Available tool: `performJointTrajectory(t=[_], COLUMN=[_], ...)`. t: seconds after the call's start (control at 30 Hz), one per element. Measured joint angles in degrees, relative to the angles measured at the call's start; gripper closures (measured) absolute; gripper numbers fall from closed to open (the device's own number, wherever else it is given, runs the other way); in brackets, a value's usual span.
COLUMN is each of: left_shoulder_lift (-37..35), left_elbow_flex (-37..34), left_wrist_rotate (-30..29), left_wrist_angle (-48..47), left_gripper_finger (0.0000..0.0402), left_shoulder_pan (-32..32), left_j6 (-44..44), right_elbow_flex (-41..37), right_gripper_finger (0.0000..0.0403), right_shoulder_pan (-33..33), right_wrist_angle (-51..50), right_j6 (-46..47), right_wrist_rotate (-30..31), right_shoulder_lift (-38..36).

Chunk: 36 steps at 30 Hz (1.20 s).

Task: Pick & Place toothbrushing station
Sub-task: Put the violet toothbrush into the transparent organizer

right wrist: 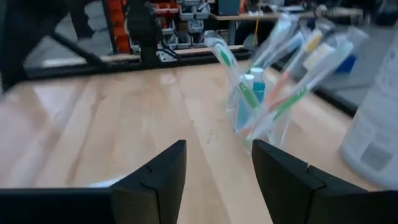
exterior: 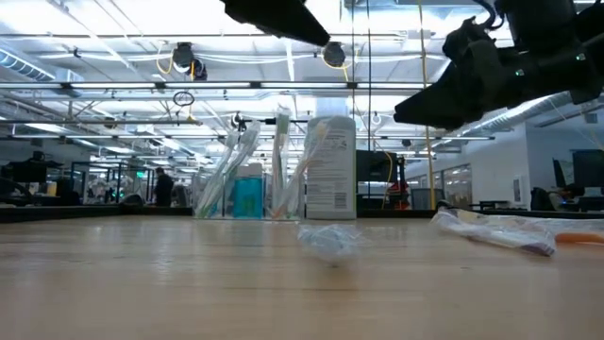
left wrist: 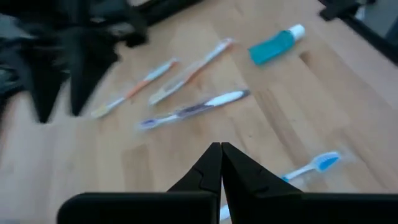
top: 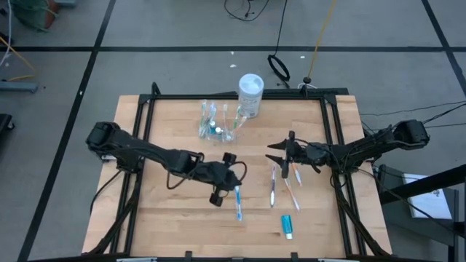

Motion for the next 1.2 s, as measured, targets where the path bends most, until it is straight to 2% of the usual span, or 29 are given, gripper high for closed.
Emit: performJointTrajectory(t=[0.1,0.17,0.23,0.37,0.47,0.6,0.7,0.8,0.87,0.97,1.2], left_shoulder_lift=[-1.53,-2.58,-3.67,-6.51,-8.48,-8.75,-8.33,-8.10,-8.12,-8.13,-8.13], left_elbow_flex=[-0.02,-0.02,-0.04,-0.05,-0.07,-0.05,-0.04,-0.24,-0.53,-0.66,-0.68], left_wrist_rotate=[-2.18,-2.41,-2.50,-4.29,-7.86,-7.62,-7.64,-7.55,-7.53,-7.55,-7.53], left_wrist_angle=[-3.15,-4.28,-5.32,-8.19,-9.62,-11.35,-12.52,-14.17,-13.81,-13.09,-12.47], left_gripper_finger=[0.0382,0.0386,0.0395,0.0394,0.0385,0.0384,0.0391,0.0398,0.0396,0.0385,0.0381], left_shoulder_pan=[-0.49,-0.85,-1.18,-1.36,-1.11,-0.19,-0.20,-0.59,-0.73,-1.00,-1.14], left_j6=[0.33,-1.04,-2.57,-3.99,-6.71,-11.28,-13.68,-13.73,-13.96,-15.08,-15.24], right_elbow_flex=[0.00,0.00,0.02,1.24,4.35,10.86,12.24,11.83,11.37,10.26,7.58], right_gripper_finger=[0.0227,0.0227,0.0228,0.0234,0.0236,0.0234,0.0232,0.0228,0.0223,0.0212,0.0188], right_shoulder_pan=[0.01,-0.01,0.30,0.94,1.78,1.91,1.91,1.86,1.87,1.91,1.74], right_wrist_angle=[0.81,0.45,0.87,-1.28,-11.17,-32.41,-40.55,-42.41,-43.39,-45.65,-42.12], right_j6=[-4.87,-7.46,-5.23,1.24,3.78,10.61,17.96,25.48,29.47,30.29,36.87], right_wrist_rotate=[-0.52,-3.73,-7.11,-7.29,-5.08,-3.12,0.52,1.41,-0.23,-1.47,-1.51], right_shoulder_lift=[-0.01,0.03,0.86,2.48,3.76,3.85,3.78,3.81,4.42,4.68,5.66])
